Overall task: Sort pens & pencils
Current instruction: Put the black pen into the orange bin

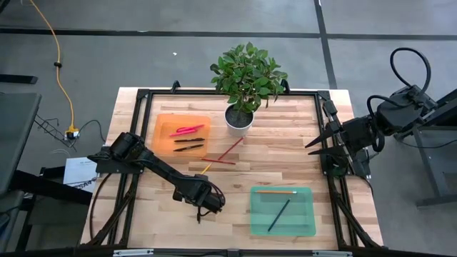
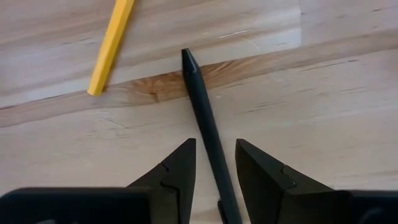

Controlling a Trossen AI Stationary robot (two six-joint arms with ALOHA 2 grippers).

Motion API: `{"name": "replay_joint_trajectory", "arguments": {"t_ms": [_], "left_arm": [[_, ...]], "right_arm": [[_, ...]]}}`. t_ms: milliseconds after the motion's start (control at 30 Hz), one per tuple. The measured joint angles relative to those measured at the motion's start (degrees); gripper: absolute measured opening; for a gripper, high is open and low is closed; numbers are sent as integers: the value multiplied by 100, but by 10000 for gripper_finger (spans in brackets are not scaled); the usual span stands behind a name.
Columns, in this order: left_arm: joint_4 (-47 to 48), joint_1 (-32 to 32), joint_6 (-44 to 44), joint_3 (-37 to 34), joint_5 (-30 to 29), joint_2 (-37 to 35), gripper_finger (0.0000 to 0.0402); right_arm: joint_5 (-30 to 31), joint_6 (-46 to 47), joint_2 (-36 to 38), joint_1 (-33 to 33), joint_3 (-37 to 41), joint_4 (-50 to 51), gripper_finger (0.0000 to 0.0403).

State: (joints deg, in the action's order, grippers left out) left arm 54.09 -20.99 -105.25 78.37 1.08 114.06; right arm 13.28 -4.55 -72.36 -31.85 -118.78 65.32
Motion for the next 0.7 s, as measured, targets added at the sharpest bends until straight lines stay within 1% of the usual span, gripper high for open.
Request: {"name": "replay_joint_trajectory", "arguments": {"t_ms": [500, 600, 700], "left_arm": [[56, -1, 7, 0, 3, -2, 101], [54, 0, 29, 0, 95, 5, 101], [13, 0, 59, -13, 343, 55, 101]], "right_arm": [[0, 2, 0, 0, 0, 0, 67], [0, 2, 0, 2, 0, 0, 67], [0, 2, 0, 0, 0, 0, 67]]}}
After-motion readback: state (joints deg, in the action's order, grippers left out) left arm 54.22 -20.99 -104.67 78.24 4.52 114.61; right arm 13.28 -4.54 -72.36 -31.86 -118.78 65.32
